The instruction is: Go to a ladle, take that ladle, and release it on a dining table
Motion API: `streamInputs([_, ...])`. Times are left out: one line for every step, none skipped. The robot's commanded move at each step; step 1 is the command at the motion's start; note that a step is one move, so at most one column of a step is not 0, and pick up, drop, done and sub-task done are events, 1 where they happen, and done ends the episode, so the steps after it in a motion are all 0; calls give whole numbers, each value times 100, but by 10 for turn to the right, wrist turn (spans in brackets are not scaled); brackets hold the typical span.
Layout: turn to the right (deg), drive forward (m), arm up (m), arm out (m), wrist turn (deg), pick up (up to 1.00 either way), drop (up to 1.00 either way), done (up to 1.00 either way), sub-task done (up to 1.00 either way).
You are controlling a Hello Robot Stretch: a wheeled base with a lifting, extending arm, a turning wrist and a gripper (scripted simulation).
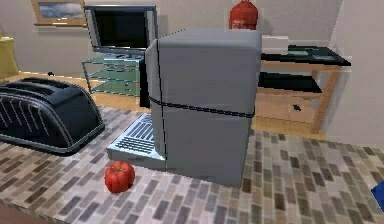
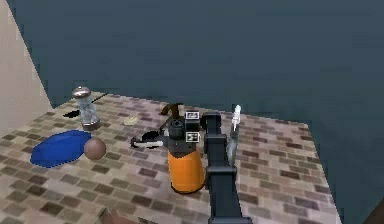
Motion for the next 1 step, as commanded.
streamInputs([0, 0, 0, 0, 0, 100, 0, 0, 0])
